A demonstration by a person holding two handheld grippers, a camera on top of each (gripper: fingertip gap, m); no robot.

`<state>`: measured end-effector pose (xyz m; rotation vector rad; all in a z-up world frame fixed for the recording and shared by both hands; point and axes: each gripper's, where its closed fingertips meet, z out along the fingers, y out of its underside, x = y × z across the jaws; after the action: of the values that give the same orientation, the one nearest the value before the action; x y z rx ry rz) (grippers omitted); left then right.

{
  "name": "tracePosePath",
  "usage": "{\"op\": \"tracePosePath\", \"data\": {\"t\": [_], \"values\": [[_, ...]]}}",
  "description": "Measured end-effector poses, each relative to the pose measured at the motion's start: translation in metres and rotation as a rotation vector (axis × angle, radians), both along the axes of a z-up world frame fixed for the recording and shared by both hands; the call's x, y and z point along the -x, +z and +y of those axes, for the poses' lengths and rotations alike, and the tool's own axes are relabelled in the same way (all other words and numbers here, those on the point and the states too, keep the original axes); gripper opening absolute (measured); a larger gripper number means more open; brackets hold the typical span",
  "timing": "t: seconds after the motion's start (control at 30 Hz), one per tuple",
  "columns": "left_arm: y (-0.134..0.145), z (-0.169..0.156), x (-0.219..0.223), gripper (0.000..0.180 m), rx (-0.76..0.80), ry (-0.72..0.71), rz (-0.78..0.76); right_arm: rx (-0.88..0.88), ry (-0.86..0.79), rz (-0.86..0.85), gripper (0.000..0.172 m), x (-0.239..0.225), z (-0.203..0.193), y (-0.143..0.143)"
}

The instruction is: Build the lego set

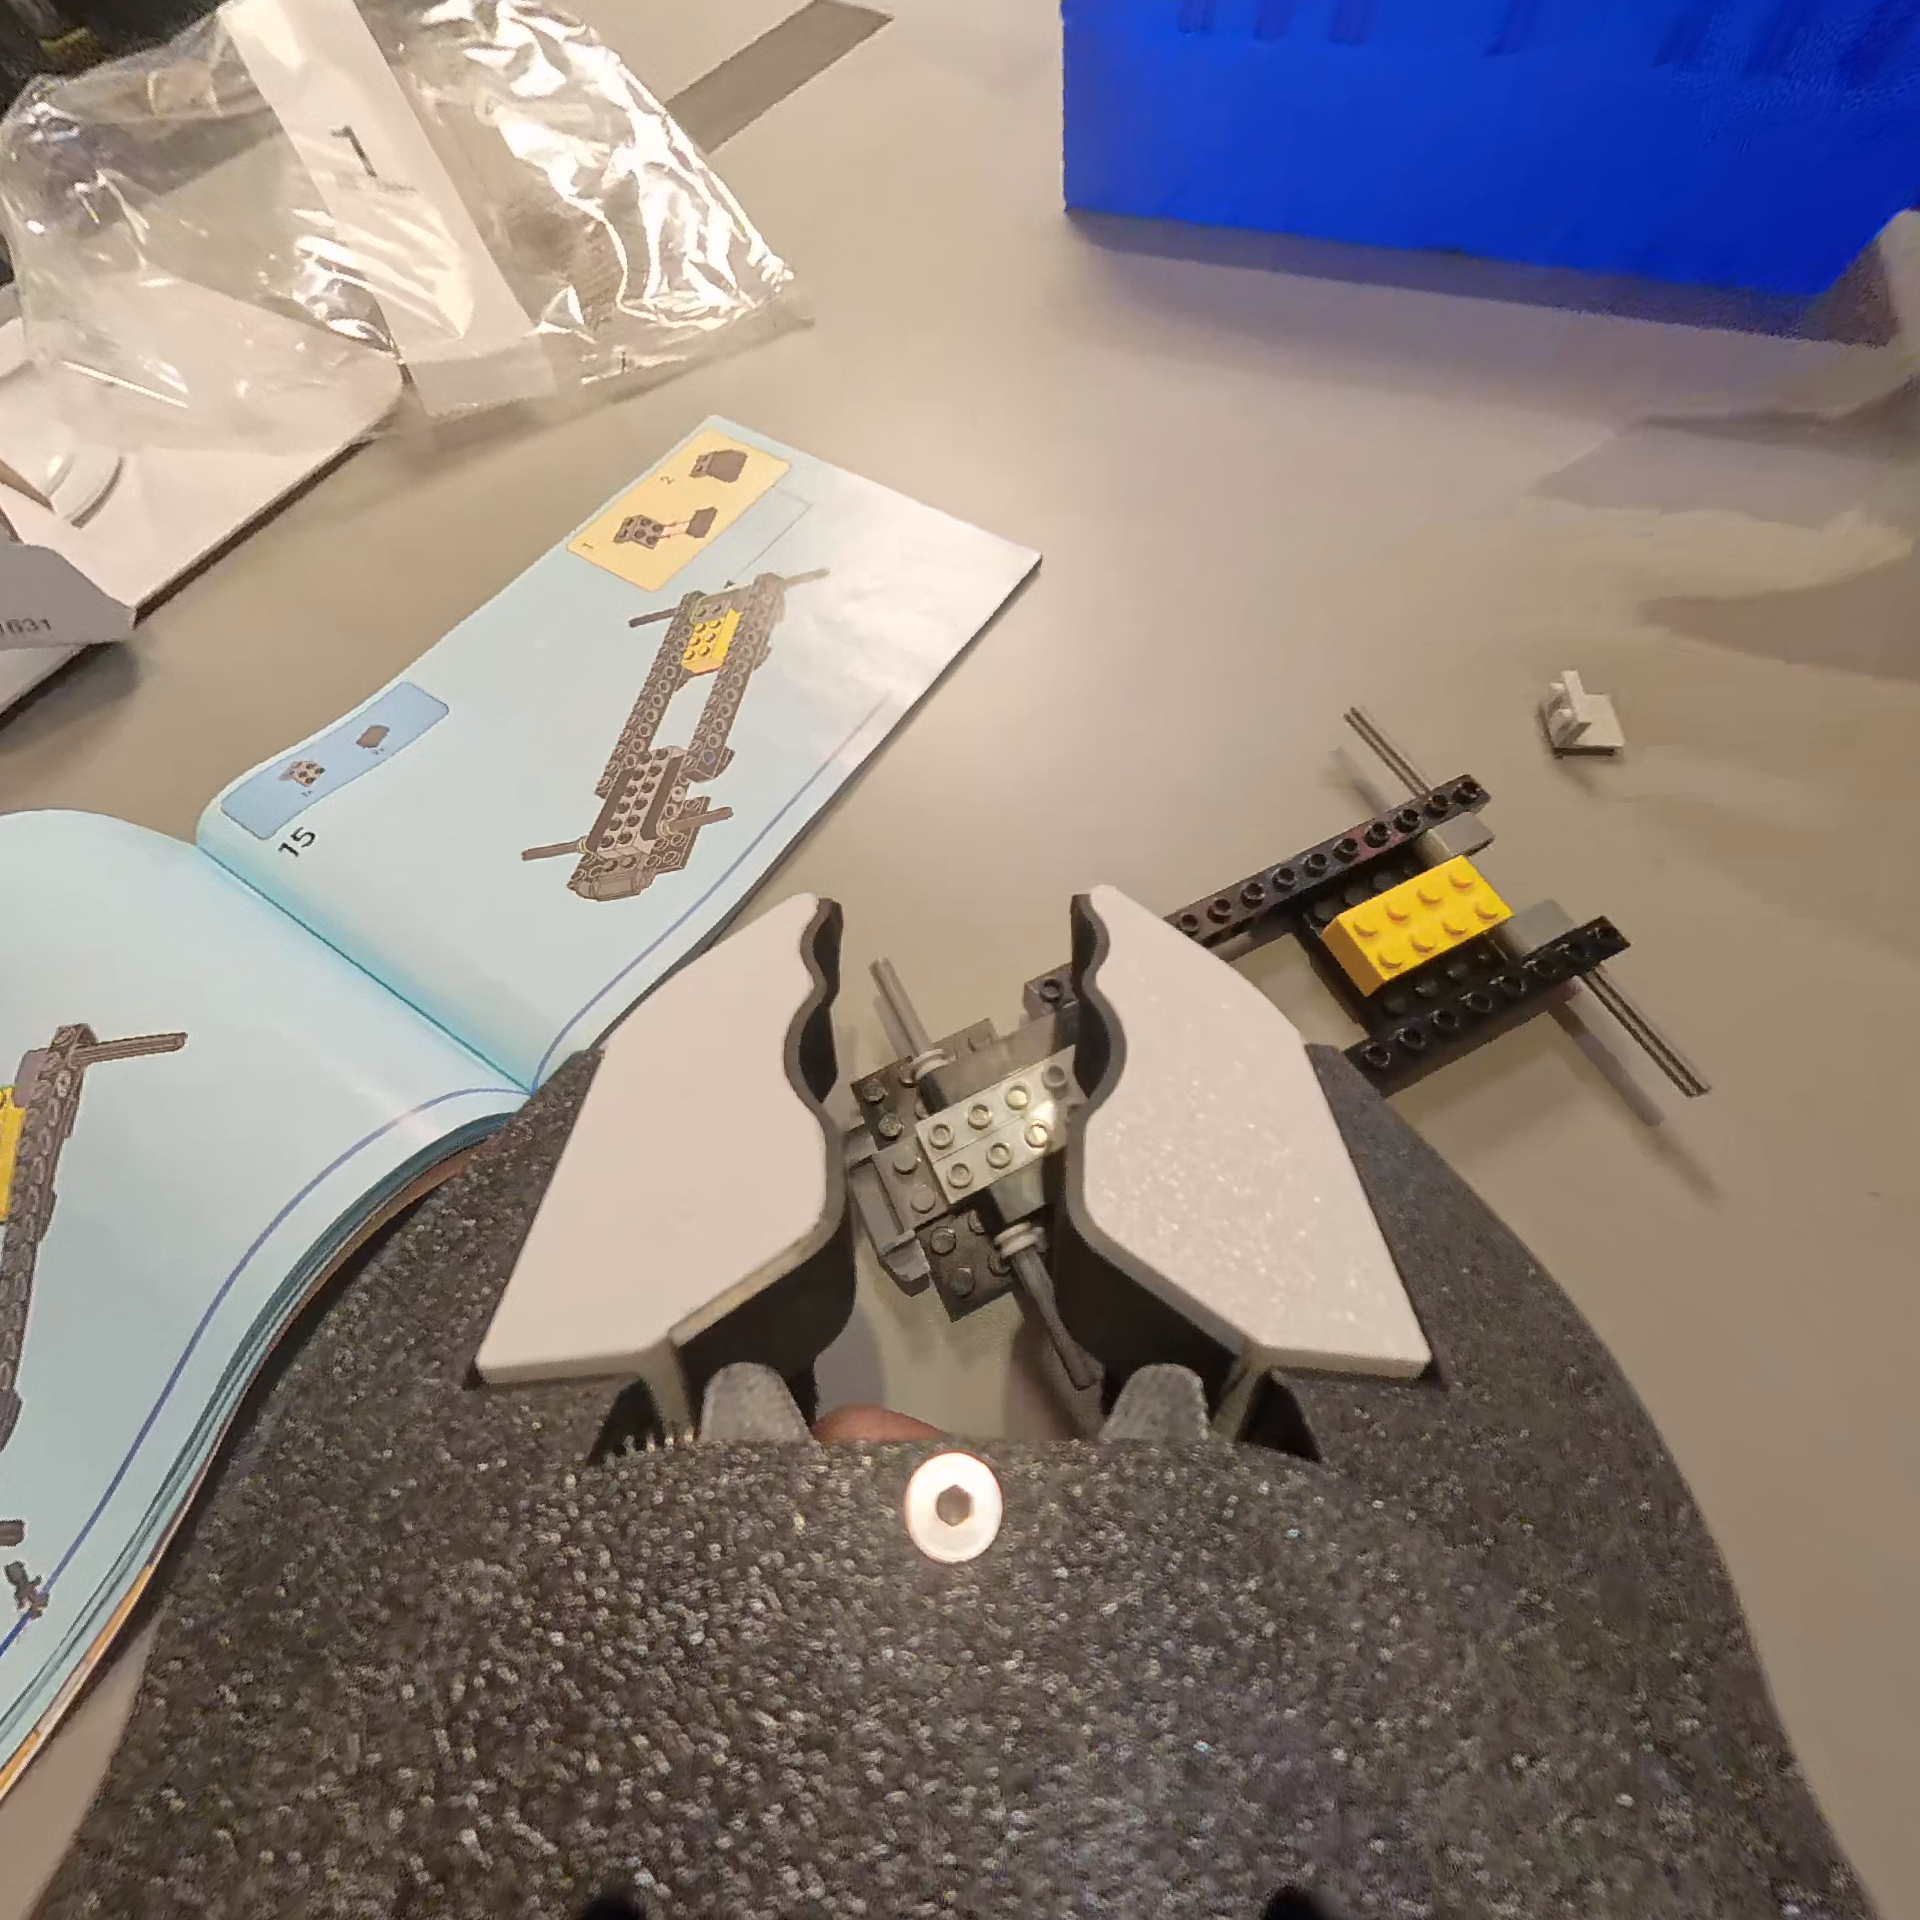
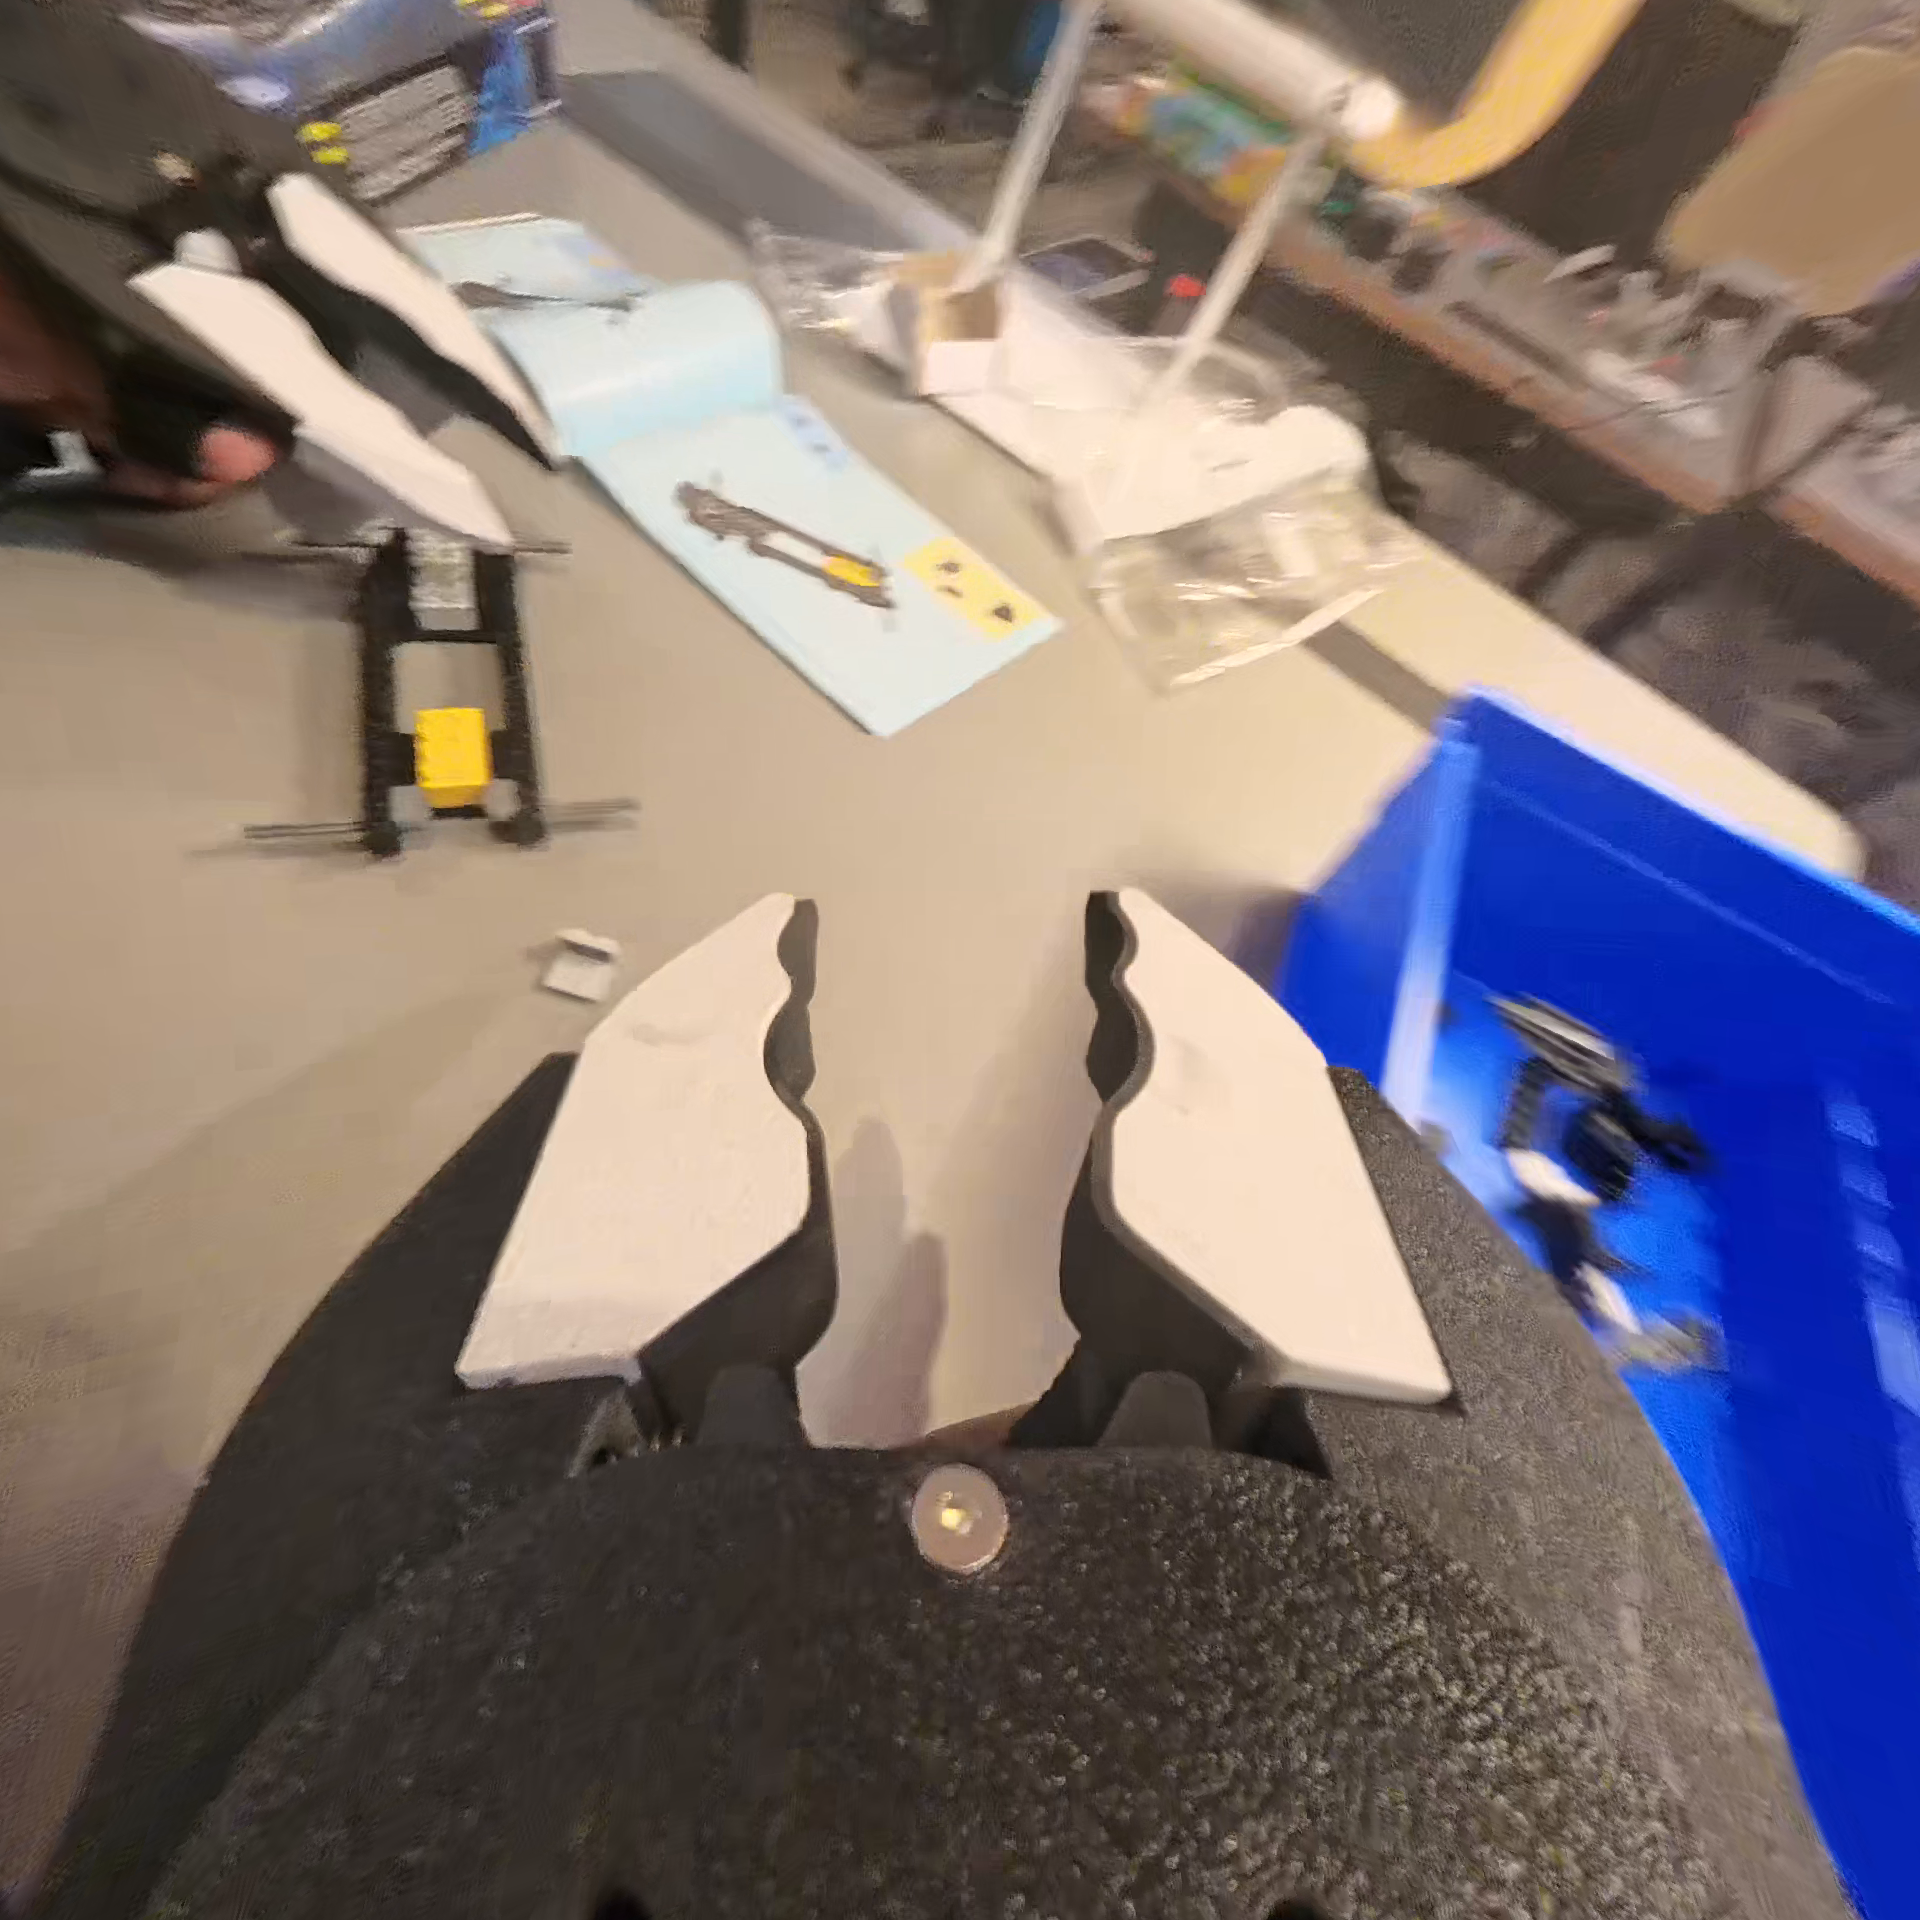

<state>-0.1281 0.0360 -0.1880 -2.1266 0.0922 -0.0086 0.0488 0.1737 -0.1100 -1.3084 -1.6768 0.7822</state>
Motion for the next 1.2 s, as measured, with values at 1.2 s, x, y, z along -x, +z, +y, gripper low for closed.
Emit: {"op": "tracePosePath", "data": {"t": [1.2], "values": [[-0.006,-0.010,-0.013,0.043,0.030,-0.053,0.060,-0.129,0.234,-0.442,0.039,0.027,0.100,0.006]]}}
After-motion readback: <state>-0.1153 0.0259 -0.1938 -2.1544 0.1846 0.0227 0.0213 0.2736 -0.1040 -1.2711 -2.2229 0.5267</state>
